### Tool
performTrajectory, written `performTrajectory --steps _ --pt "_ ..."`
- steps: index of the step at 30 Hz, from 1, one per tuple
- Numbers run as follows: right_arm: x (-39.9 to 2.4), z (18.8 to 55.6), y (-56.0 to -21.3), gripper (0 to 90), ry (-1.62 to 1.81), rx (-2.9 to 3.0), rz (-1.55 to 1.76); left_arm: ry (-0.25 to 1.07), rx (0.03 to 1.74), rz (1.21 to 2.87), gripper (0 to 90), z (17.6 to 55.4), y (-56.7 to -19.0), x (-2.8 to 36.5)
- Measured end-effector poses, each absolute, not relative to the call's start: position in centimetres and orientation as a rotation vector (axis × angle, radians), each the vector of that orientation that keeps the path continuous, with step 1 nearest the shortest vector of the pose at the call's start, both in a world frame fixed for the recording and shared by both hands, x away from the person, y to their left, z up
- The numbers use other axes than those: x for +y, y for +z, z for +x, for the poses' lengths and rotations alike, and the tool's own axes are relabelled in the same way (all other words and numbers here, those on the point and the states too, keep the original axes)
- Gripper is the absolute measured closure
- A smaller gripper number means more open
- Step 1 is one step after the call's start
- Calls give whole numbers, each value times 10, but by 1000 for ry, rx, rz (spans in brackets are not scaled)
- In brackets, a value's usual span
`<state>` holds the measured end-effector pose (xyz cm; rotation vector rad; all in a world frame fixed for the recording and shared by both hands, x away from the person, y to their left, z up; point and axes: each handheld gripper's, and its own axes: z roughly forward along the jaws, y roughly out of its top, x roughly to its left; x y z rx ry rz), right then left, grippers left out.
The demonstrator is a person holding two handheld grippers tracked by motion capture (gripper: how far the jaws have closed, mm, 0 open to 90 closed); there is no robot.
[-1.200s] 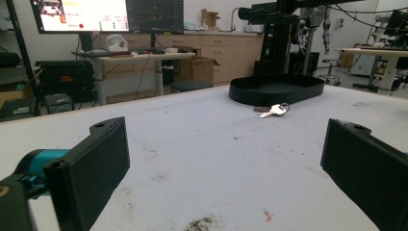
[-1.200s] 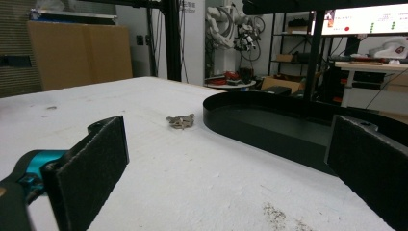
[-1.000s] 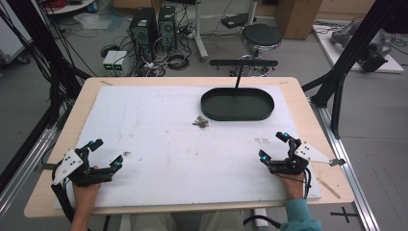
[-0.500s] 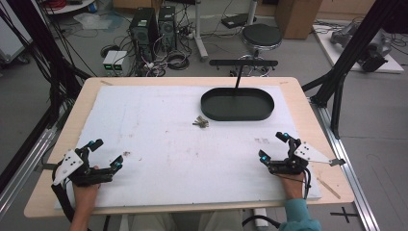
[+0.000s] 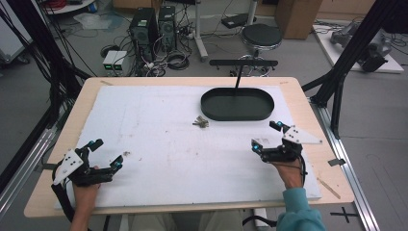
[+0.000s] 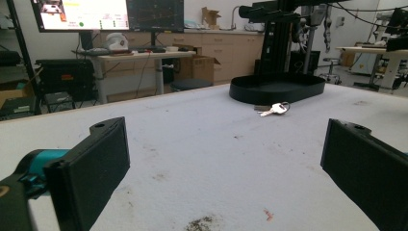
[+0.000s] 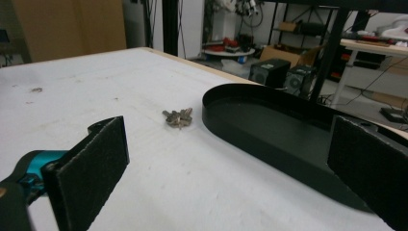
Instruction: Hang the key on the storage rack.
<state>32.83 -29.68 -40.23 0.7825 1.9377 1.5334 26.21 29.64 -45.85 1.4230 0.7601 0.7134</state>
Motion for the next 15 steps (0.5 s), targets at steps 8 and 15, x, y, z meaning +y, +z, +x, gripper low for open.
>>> performTrajectory --steps 8,15 --pt "-266 364 -360 6 1500 2070 758 714 759 1425 35 262 -458 297" --pt "-238 394 -345 6 1403 2246 729 714 760 1427 35 262 -458 297"
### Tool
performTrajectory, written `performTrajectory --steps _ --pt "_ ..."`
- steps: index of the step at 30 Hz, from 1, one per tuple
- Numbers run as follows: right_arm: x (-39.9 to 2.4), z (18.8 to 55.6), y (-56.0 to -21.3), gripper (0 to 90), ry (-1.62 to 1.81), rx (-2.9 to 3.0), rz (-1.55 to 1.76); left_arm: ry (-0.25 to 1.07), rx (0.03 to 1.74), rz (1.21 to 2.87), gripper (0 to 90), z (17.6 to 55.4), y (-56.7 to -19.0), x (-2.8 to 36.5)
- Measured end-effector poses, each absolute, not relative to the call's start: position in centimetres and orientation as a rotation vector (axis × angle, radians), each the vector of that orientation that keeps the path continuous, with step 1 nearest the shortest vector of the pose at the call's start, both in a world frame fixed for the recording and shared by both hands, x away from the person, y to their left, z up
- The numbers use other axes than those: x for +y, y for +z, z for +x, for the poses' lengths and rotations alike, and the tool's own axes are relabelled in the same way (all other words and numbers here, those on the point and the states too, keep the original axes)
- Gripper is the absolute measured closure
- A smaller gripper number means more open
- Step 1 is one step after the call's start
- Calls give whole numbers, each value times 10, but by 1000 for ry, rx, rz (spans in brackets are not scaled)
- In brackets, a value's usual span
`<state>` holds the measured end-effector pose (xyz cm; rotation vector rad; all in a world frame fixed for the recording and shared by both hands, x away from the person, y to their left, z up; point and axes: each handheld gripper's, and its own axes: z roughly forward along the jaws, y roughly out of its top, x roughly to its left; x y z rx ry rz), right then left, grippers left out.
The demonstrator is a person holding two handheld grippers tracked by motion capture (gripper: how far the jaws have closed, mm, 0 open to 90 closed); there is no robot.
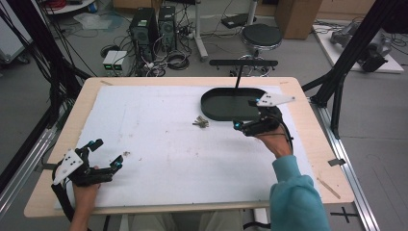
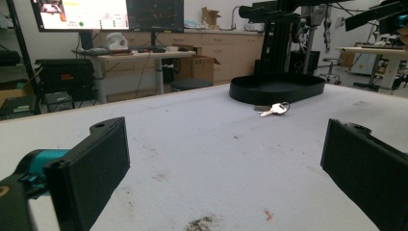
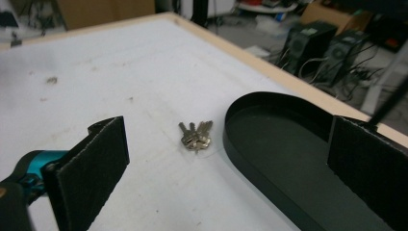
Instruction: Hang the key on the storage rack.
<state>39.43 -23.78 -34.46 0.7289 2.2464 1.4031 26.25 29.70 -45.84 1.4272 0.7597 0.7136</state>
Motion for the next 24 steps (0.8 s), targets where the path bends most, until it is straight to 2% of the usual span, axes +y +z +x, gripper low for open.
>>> performTrajectory --steps 11,24 --pt "-187 437 -341 6 1197 2491 618 710 766 1426 35 263 -458 297" --pt "-140 456 -354 7 1006 2689 506 708 767 1428 35 263 -458 297"
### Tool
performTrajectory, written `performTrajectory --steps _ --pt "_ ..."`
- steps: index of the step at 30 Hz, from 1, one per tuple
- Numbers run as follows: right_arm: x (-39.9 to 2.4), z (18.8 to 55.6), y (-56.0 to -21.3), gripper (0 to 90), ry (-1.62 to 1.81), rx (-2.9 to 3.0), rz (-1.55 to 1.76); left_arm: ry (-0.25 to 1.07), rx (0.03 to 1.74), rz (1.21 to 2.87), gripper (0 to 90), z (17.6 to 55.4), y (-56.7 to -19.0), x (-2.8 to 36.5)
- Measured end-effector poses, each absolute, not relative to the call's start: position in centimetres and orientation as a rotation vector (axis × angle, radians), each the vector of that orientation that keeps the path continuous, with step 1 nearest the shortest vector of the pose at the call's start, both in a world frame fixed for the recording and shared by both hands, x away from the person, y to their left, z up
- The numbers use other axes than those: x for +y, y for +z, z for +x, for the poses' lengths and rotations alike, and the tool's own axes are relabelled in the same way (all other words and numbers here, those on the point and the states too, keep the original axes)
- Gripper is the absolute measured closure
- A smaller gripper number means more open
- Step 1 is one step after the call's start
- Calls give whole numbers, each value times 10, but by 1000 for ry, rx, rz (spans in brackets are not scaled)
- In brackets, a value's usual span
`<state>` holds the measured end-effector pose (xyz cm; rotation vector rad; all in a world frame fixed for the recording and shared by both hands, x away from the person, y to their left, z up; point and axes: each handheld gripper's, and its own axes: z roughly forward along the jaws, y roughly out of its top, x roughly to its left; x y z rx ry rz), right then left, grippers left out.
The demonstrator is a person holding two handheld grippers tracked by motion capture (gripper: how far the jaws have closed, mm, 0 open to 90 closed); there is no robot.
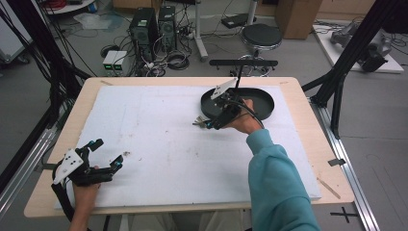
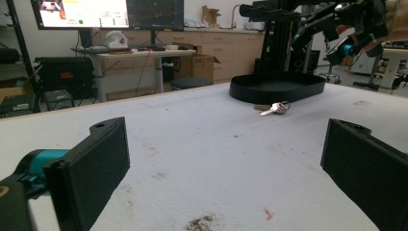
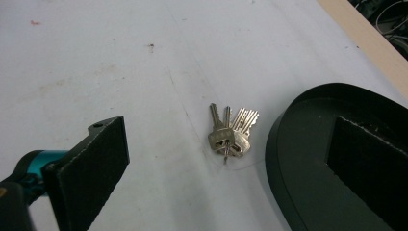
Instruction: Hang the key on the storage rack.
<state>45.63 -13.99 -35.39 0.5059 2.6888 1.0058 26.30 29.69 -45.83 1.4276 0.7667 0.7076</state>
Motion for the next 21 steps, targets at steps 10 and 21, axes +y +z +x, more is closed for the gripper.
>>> performTrajectory --steps 10,21 --pt "-120 470 -381 7 909 2784 524 708 769 1428 35 263 -458 297" --pt "-116 476 -393 29 821 2831 551 706 772 1426 35 264 -458 297"
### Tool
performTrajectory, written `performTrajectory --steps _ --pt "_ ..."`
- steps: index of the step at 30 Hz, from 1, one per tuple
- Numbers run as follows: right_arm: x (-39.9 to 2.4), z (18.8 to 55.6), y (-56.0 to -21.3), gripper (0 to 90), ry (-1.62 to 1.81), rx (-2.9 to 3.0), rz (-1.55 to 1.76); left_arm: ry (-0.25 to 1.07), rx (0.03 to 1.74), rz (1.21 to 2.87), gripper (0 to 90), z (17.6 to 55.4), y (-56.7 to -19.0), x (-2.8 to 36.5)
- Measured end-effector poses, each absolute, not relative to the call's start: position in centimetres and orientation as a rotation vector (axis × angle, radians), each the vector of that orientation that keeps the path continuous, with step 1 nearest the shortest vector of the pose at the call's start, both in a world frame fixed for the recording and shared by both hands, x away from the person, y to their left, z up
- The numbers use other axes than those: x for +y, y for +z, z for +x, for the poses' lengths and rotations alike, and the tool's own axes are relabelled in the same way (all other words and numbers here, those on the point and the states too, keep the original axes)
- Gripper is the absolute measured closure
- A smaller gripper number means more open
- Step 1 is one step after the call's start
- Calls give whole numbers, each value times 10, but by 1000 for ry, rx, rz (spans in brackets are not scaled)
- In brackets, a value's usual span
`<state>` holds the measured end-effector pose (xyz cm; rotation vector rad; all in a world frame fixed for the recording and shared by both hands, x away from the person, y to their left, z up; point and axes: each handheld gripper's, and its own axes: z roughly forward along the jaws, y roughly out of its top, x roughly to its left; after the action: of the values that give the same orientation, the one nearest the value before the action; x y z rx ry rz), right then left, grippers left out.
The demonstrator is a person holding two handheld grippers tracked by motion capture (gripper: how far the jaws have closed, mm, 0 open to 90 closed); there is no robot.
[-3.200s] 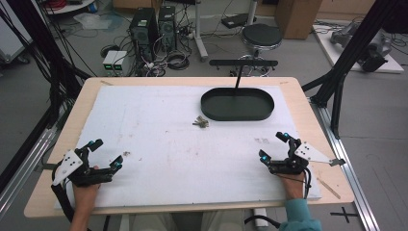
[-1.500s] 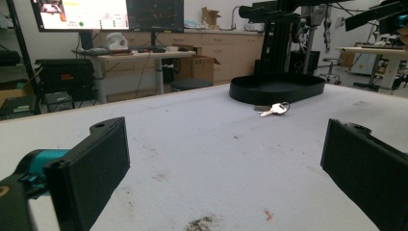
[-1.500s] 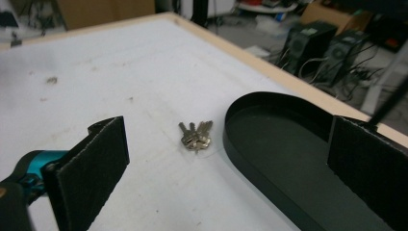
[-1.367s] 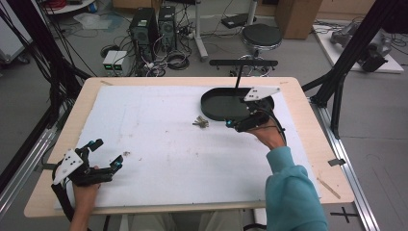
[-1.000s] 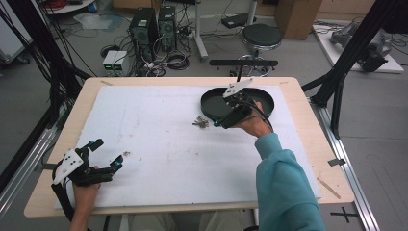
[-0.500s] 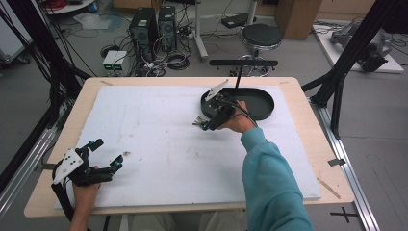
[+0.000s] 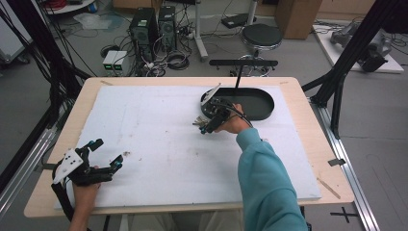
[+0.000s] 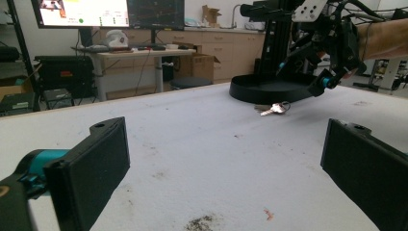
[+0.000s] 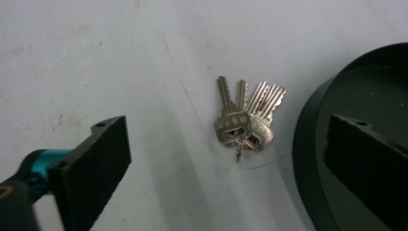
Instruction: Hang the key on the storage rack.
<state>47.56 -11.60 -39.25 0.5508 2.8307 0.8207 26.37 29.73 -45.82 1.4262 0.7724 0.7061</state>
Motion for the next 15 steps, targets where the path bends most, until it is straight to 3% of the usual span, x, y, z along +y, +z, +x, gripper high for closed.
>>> performTrajectory --steps 15 --pt "-110 478 -405 88 702 2891 594 706 773 1426 35 264 -458 297"
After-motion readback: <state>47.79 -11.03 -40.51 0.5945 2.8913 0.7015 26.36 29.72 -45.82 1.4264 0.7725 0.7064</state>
